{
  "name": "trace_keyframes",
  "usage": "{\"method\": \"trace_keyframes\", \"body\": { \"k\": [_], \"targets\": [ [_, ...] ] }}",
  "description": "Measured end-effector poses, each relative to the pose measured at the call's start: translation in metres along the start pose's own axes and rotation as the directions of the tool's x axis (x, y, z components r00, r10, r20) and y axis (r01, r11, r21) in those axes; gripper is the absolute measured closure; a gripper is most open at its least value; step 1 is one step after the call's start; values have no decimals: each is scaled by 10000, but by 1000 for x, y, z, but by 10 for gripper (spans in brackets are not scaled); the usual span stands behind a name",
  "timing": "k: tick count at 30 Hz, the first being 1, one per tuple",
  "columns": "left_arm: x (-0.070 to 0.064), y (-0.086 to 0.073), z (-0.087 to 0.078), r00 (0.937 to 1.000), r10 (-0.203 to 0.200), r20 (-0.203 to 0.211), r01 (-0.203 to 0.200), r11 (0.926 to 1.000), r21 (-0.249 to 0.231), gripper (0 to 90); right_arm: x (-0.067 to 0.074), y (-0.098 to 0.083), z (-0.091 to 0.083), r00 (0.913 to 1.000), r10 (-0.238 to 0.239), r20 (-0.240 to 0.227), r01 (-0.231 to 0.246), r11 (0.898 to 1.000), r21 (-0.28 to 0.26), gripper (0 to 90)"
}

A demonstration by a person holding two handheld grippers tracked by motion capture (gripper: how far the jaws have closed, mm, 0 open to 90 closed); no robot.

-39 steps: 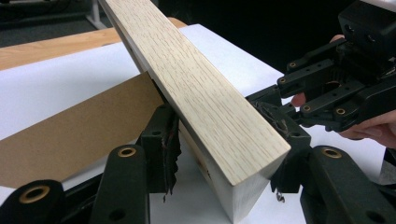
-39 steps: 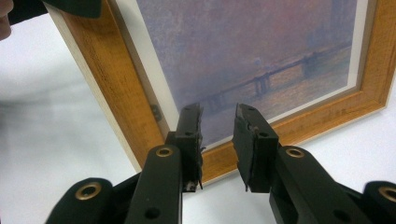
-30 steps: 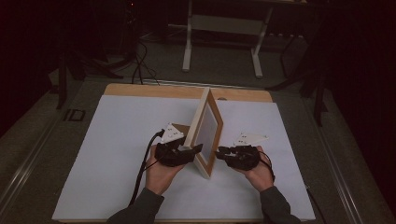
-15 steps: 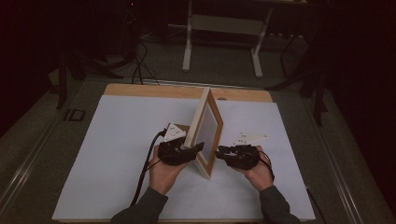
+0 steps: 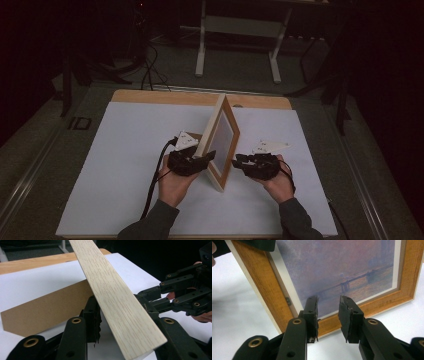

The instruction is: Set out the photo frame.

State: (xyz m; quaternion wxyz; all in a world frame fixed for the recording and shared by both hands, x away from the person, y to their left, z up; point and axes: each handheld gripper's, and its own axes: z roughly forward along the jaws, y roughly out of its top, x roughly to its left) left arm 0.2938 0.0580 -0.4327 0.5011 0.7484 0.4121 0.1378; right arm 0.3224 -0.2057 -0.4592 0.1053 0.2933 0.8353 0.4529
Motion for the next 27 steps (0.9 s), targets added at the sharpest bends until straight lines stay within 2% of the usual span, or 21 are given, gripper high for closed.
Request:
{"method": "trace_keyframes", "body": {
  "k": [6,9,15,27],
  "targets": [
    [3,0,-1,9999,-118,-5,118,9999,6,627,-1,1,0,10000,-22,33,22,10000,-16,681],
    [9,1,-2,9997,-253,-28,253,9997,-7,647,-2,3,-1,10000,-6,74,6,10000,-88,679],
    [19,1,-4,9976,-647,259,650,9978,-89,673,-4,5,-2,9998,-2,191,4,9999,-104,669],
    [30,2,-6,9973,-658,335,662,9977,-112,694,-8,11,-2,9991,54,424,-43,9997,-257,648]
  ]
}}
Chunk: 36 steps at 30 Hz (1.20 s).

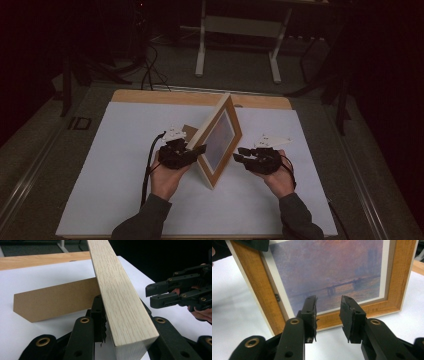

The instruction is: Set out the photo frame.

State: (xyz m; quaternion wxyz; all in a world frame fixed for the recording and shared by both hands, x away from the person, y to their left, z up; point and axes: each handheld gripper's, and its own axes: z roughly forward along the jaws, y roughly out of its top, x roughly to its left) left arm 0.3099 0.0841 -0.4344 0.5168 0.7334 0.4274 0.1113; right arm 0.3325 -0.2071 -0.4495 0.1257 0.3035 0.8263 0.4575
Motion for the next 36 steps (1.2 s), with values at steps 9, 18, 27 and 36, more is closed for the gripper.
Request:
{"method": "trace_keyframes", "body": {
  "k": [9,18,27,36],
  "targets": [
    [8,2,0,10000,34,-12,-34,10000,0,709,-2,5,1,9998,24,209,-23,10000,-40,633],
    [15,5,-1,9996,281,78,-282,9995,146,713,-4,14,3,9974,-363,630,351,9992,192,611],
    [30,6,-2,9969,-167,769,158,9998,112,724,-10,17,5,9967,-286,765,276,9995,149,603],
    [40,8,-2,9914,-244,1285,232,9997,111,727,-20,24,5,9936,-115,1121,108,9999,64,596]
  ]
}}
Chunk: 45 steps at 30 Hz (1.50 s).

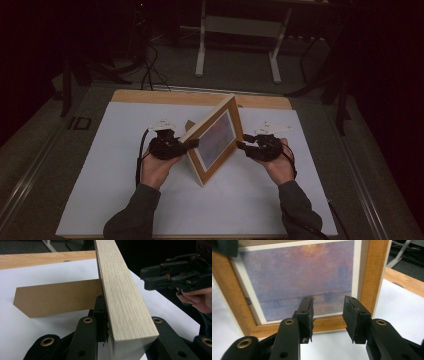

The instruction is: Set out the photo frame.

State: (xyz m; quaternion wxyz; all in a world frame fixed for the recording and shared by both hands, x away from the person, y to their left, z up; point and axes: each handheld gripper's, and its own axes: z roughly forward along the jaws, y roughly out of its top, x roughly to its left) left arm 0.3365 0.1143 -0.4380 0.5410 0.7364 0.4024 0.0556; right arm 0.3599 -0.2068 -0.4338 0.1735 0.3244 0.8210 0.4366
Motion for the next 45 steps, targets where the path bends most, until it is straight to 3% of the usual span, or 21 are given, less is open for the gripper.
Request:
{"method": "trace_keyframes", "body": {
  "k": [13,21,26,34,39,40,45],
  "targets": [
    [5,3,3,9976,97,687,-107,9998,144,739,-17,9,9,9992,96,400,-102,9998,154,554],
    [5,5,3,9968,282,753,-305,9991,295,742,-28,16,11,9975,252,654,-259,9996,93,516],
    [6,7,4,9956,499,793,-533,9977,419,741,-32,24,12,9972,-27,748,16,9999,148,469],
    [8,9,5,9932,774,874,-826,9949,573,738,-44,29,16,9926,252,1184,-272,9995,158,438],
    [11,9,5,9918,729,1053,-799,9948,635,737,-50,29,18,9923,583,1092,-591,9982,48,437],
    [15,10,5,9902,580,1269,-668,9956,662,740,-52,29,19,9922,619,1082,-636,9979,121,417],
    [18,11,5,9884,503,1436,-613,9954,732,740,-53,32,21,9959,352,836,-368,9992,181,373]
  ]
}}
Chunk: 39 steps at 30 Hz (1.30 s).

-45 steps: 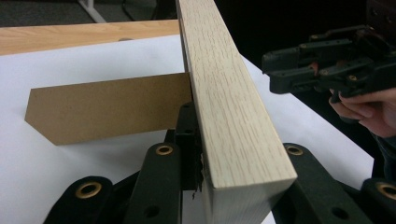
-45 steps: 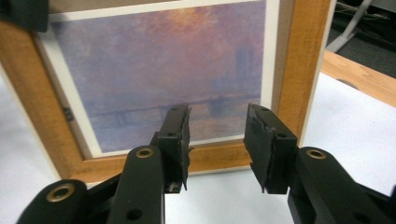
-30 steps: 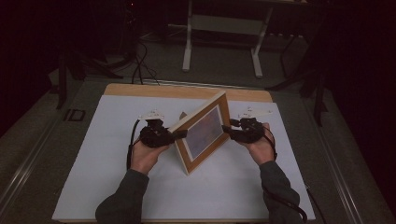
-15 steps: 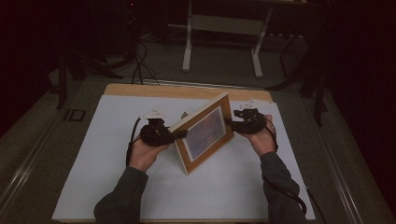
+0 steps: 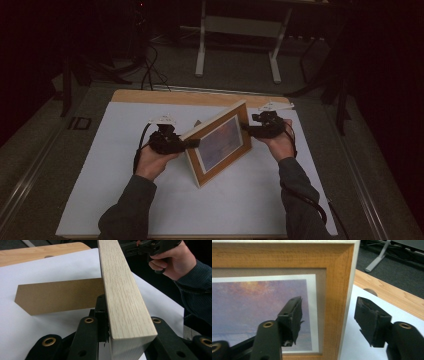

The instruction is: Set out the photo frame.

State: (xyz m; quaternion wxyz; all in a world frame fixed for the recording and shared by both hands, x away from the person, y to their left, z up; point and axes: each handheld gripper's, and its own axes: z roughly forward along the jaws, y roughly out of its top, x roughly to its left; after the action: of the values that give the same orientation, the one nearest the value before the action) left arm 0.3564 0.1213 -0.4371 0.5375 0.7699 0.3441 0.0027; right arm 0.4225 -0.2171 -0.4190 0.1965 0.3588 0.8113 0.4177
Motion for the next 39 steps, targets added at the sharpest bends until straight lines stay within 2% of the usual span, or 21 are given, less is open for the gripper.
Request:
{"method": "trace_keyframes", "body": {
  "k": [7,12,19,23,35,39],
  "targets": [
    [2,1,0,9999,71,71,-72,9999,92,740,0,5,3,9999,8,-141,-8,10000,33,344],
    [4,1,-1,9997,129,189,-131,9999,103,738,-5,5,9,9991,272,-317,-271,9996,30,334],
    [4,2,0,9989,246,403,-252,9996,125,739,-9,8,11,9982,383,-472,-385,9992,-48,310],
    [4,3,1,9982,304,519,-312,9994,152,740,-11,10,12,9957,417,-832,-431,9990,-152,306],
    [8,5,1,9955,465,822,-490,9984,276,742,-17,10,11,9893,245,-1439,-263,9996,-103,326],
    [10,6,1,9939,617,910,-656,9970,414,741,-18,8,11,9868,216,-1603,-237,9997,-110,326]
  ]
}}
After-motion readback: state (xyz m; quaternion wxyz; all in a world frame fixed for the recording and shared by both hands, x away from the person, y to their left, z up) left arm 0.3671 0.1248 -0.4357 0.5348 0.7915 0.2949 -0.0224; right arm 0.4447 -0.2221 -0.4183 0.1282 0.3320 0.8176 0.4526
